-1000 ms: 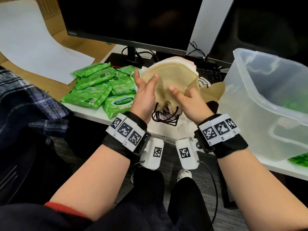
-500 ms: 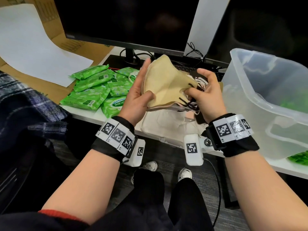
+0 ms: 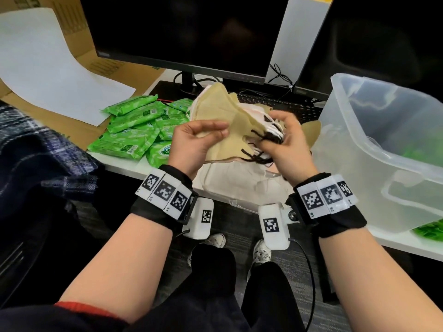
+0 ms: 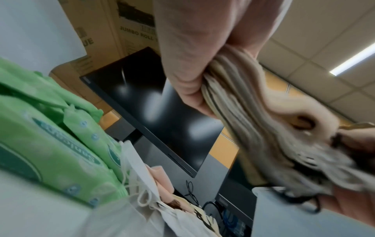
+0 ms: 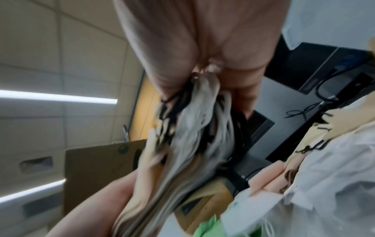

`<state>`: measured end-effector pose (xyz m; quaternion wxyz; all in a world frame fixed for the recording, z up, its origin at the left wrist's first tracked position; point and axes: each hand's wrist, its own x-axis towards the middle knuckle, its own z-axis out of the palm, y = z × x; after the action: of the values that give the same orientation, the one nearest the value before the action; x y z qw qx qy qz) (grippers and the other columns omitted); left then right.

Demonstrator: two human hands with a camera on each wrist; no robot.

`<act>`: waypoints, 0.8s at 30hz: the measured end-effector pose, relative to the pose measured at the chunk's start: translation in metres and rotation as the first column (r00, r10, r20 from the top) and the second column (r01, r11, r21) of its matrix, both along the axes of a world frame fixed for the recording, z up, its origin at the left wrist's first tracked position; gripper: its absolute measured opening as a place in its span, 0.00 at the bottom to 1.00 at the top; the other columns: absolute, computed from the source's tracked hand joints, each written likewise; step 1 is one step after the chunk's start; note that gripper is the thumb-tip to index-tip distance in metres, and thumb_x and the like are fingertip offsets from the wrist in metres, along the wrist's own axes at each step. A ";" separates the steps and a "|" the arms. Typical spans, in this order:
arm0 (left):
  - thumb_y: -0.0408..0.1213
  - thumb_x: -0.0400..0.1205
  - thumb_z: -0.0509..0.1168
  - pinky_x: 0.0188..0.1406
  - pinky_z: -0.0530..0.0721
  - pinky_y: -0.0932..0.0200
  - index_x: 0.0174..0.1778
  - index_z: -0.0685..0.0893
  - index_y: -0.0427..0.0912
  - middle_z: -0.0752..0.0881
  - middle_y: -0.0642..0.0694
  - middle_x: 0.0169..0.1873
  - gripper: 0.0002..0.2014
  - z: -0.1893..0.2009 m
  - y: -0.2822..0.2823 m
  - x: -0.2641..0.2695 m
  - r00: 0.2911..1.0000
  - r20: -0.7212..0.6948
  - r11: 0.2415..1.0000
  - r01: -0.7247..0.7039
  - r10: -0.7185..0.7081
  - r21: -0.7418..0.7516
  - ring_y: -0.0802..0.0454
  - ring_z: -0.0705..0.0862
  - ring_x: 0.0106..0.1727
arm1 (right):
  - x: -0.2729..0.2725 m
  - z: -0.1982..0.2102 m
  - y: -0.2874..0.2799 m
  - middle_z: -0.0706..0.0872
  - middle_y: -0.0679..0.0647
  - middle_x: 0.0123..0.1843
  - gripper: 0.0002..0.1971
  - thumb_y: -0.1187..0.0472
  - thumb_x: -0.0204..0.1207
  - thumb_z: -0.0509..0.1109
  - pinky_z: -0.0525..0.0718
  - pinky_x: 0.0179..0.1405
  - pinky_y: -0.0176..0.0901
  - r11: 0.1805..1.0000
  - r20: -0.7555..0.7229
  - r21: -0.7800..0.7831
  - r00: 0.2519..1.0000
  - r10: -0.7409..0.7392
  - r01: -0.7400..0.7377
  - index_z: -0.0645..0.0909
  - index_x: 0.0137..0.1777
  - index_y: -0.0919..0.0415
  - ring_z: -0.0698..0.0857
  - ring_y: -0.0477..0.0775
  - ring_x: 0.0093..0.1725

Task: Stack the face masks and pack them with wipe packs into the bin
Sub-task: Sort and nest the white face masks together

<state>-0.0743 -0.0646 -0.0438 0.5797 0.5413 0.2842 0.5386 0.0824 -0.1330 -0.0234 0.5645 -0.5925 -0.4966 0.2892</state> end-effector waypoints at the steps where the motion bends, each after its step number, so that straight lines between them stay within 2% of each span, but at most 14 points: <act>1: 0.18 0.71 0.70 0.44 0.81 0.73 0.35 0.86 0.41 0.89 0.60 0.29 0.11 0.000 0.000 0.000 1.000 -0.011 1.000 0.000 0.000 0.010 0.69 0.86 0.39 | -0.001 0.000 -0.001 0.81 0.52 0.46 0.25 0.84 0.70 0.65 0.84 0.37 0.33 0.999 0.022 -0.027 0.999 0.041 -0.040 0.68 0.58 0.55 0.86 0.37 0.36; 2: 0.19 0.71 0.70 0.45 0.81 0.73 0.36 0.86 0.42 0.89 0.61 0.29 0.11 0.000 0.001 -0.001 1.000 -0.023 1.000 -0.001 0.001 0.018 0.69 0.86 0.39 | 0.000 0.000 0.000 0.82 0.54 0.46 0.25 0.83 0.70 0.64 0.85 0.37 0.35 0.999 0.018 -0.037 0.999 0.035 -0.034 0.69 0.57 0.53 0.86 0.40 0.37; 4: 0.20 0.72 0.70 0.46 0.80 0.74 0.36 0.86 0.43 0.89 0.61 0.30 0.12 -0.001 0.002 -0.003 0.999 -0.043 1.000 -0.004 0.005 0.028 0.70 0.85 0.40 | 0.007 0.002 0.001 0.81 0.62 0.43 0.25 0.80 0.71 0.65 0.85 0.44 0.51 0.998 -0.031 -0.010 0.998 -0.059 0.058 0.69 0.57 0.51 0.84 0.54 0.39; 5: 0.20 0.72 0.70 0.46 0.80 0.74 0.37 0.86 0.43 0.89 0.62 0.30 0.12 -0.001 0.003 -0.004 0.999 -0.051 0.999 -0.009 0.010 0.031 0.70 0.85 0.41 | 0.009 0.002 0.002 0.80 0.64 0.42 0.24 0.79 0.71 0.65 0.84 0.46 0.56 0.997 -0.025 -0.017 0.997 -0.075 0.074 0.69 0.58 0.52 0.83 0.57 0.39; 6: 0.20 0.72 0.70 0.46 0.80 0.73 0.37 0.86 0.44 0.89 0.62 0.31 0.12 -0.001 0.003 -0.006 0.998 -0.060 0.999 -0.015 0.017 0.034 0.69 0.85 0.42 | 0.010 0.002 0.002 0.81 0.62 0.41 0.24 0.79 0.71 0.65 0.85 0.45 0.54 0.998 0.000 -0.040 0.999 -0.044 0.044 0.69 0.61 0.55 0.83 0.56 0.37; 7: 0.21 0.72 0.70 0.47 0.80 0.73 0.37 0.87 0.45 0.89 0.62 0.32 0.12 -0.001 0.004 -0.007 0.997 -0.071 0.999 -0.020 0.023 0.041 0.69 0.85 0.43 | 0.008 0.002 0.001 0.83 0.58 0.39 0.23 0.79 0.72 0.64 0.85 0.42 0.48 0.997 0.025 -0.075 1.000 0.010 -0.009 0.68 0.63 0.58 0.84 0.51 0.35; 9: 0.22 0.73 0.70 0.48 0.80 0.72 0.39 0.87 0.45 0.89 0.63 0.33 0.12 0.000 0.006 -0.011 0.995 -0.102 0.998 -0.008 0.014 0.062 0.70 0.85 0.44 | 0.004 0.002 -0.001 0.84 0.53 0.38 0.24 0.80 0.73 0.63 0.83 0.38 0.37 0.991 0.041 -0.112 0.996 0.080 -0.075 0.68 0.63 0.58 0.84 0.43 0.31; 11: 0.22 0.74 0.69 0.50 0.80 0.72 0.43 0.87 0.45 0.89 0.63 0.37 0.12 0.003 0.006 -0.015 0.991 -0.133 0.994 0.038 -0.024 0.103 0.70 0.84 0.47 | 0.006 0.004 -0.002 0.83 0.53 0.38 0.25 0.81 0.72 0.63 0.83 0.38 0.36 0.993 0.027 -0.098 0.997 0.076 -0.073 0.68 0.63 0.56 0.83 0.43 0.32; 13: 0.21 0.74 0.68 0.56 0.80 0.69 0.49 0.85 0.47 0.87 0.62 0.46 0.16 0.007 0.005 -0.020 0.984 -0.162 0.982 0.100 -0.073 0.163 0.70 0.83 0.52 | 0.007 0.009 -0.005 0.79 0.53 0.43 0.26 0.77 0.70 0.65 0.82 0.43 0.40 0.991 0.056 -0.105 0.994 0.094 -0.088 0.68 0.63 0.53 0.82 0.48 0.39; 14: 0.21 0.74 0.68 0.58 0.79 0.69 0.52 0.83 0.49 0.85 0.61 0.51 0.18 0.010 0.004 -0.021 0.978 -0.182 0.971 0.141 -0.106 0.193 0.70 0.81 0.54 | 0.006 0.012 -0.006 0.77 0.52 0.47 0.25 0.73 0.68 0.65 0.81 0.46 0.39 0.988 0.075 -0.117 0.991 0.112 -0.102 0.69 0.62 0.51 0.80 0.50 0.45; 17: 0.20 0.74 0.67 0.56 0.78 0.72 0.57 0.79 0.54 0.80 0.61 0.57 0.25 0.016 0.000 -0.023 0.941 -0.281 0.929 0.265 -0.190 0.258 0.74 0.79 0.55 | 0.001 0.021 -0.010 0.74 0.47 0.63 0.29 0.60 0.59 0.60 0.73 0.58 0.37 0.982 0.012 -0.103 0.987 0.158 -0.156 0.69 0.64 0.47 0.73 0.48 0.63; 20: 0.18 0.74 0.67 0.54 0.77 0.75 0.61 0.75 0.53 0.79 0.60 0.56 0.28 0.020 -0.008 -0.018 0.910 -0.332 0.901 0.344 -0.249 0.266 0.77 0.79 0.54 | -0.002 0.019 -0.006 0.70 0.53 0.75 0.41 0.51 0.62 0.67 0.72 0.64 0.37 0.979 -0.046 -0.103 0.984 0.171 -0.175 0.59 0.78 0.54 0.70 0.49 0.73; 22: 0.17 0.73 0.67 0.52 0.77 0.75 0.63 0.74 0.50 0.80 0.58 0.55 0.28 0.021 -0.012 -0.013 0.887 -0.354 0.885 0.394 -0.297 0.247 0.76 0.80 0.53 | -0.004 0.013 -0.006 0.73 0.59 0.74 0.45 0.54 0.64 0.70 0.76 0.68 0.43 0.976 -0.069 -0.124 0.983 0.169 -0.177 0.54 0.81 0.59 0.74 0.52 0.71; 24: 0.17 0.73 0.67 0.53 0.77 0.75 0.64 0.75 0.49 0.80 0.58 0.54 0.28 0.021 -0.014 -0.011 0.872 -0.375 0.873 0.421 -0.315 0.245 0.75 0.80 0.52 | -0.004 0.008 -0.008 0.78 0.69 0.67 0.37 0.58 0.72 0.70 0.77 0.67 0.48 0.986 -0.111 -0.110 0.987 0.115 -0.127 0.58 0.79 0.63 0.79 0.55 0.64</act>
<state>-0.0857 -0.0783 -0.0223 0.5227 0.7532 0.1744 0.3593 0.0788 -0.1409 -0.0151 0.5355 -0.5772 -0.4838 0.3822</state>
